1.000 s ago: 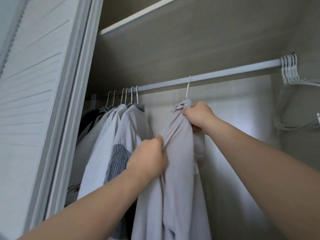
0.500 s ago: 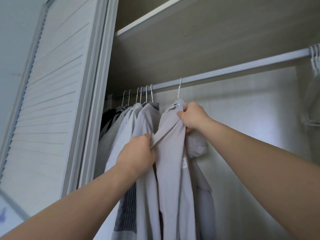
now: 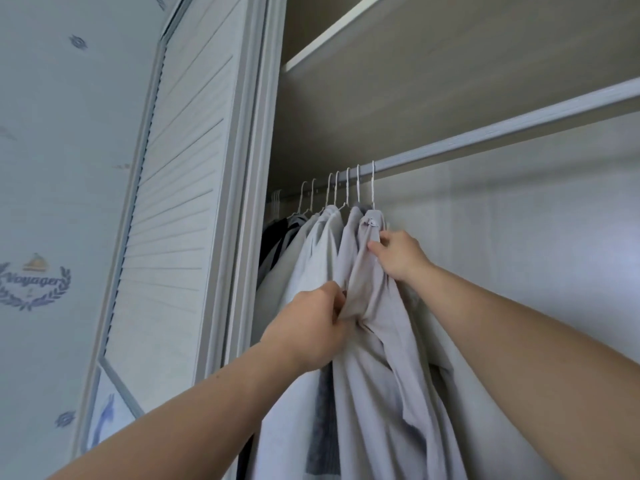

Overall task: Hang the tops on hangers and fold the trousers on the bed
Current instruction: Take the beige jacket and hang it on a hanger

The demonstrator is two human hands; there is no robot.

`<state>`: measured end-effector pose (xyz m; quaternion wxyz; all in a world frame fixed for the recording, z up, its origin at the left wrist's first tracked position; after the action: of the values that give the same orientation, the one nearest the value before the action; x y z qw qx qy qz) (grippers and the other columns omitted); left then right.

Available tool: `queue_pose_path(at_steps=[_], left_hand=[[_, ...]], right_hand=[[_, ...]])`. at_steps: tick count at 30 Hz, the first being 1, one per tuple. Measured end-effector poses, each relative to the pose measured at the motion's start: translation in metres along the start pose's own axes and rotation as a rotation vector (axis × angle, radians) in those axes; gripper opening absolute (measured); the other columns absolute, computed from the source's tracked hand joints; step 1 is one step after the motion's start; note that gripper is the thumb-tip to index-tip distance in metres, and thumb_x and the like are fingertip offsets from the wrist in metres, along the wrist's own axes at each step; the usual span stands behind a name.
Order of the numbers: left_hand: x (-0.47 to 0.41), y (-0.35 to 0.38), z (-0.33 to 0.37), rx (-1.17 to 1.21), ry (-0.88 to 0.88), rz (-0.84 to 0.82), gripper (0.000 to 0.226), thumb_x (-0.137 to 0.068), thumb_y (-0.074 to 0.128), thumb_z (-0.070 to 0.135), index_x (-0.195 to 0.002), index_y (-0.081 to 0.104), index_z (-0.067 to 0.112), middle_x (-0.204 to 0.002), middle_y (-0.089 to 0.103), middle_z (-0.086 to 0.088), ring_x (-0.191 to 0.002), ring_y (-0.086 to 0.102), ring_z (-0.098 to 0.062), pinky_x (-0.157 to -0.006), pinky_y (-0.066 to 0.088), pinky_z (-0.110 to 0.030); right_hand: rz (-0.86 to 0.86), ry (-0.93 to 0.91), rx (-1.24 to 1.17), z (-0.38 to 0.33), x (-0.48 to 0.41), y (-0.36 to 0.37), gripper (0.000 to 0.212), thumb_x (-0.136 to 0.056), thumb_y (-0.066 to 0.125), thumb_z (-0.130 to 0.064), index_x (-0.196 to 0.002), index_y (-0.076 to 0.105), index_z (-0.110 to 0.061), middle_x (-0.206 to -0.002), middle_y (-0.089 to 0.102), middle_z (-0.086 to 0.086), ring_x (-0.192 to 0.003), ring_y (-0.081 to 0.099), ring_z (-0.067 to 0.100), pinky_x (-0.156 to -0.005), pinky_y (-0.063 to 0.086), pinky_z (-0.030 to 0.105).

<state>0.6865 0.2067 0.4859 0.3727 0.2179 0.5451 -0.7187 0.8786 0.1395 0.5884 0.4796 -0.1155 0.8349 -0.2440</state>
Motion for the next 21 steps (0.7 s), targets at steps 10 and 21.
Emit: queue_pose_path(at_steps=[10,21], left_hand=[[0.056,-0.023,-0.026,-0.194,0.072,0.008,0.044,-0.1,0.052,0.046,-0.14,0.046,0.028,-0.144,0.049,0.007,-0.131,0.042,-0.016,-0.104,0.042,-0.035],[0.244,-0.082,-0.09,-0.289,0.016,0.004,0.072,-0.093,0.015,0.073,-0.156,0.022,0.041,-0.168,0.006,0.016,-0.155,-0.005,-0.014,-0.122,0.008,-0.039]], right_hand=[[0.056,-0.024,-0.075,-0.009,0.087,0.011,0.061,-0.101,0.046,-0.047,-0.156,0.03,-0.027,-0.162,0.032,0.0,-0.149,0.028,0.025,-0.121,0.024,0.045],[-0.21,-0.225,0.051,-0.108,0.322,0.063,0.068,-0.091,0.016,-0.074,-0.153,-0.002,-0.054,-0.165,-0.01,-0.025,-0.151,-0.017,0.005,-0.118,-0.003,0.038]])
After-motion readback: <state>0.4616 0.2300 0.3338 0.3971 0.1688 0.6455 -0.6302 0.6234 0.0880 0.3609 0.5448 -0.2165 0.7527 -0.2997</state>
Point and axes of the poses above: each hand's wrist, its own x-axis away from the middle knuckle, its own y-axis out of the palm, z = x × y, the point moved 2 cm from there along -x, towards the middle knuckle
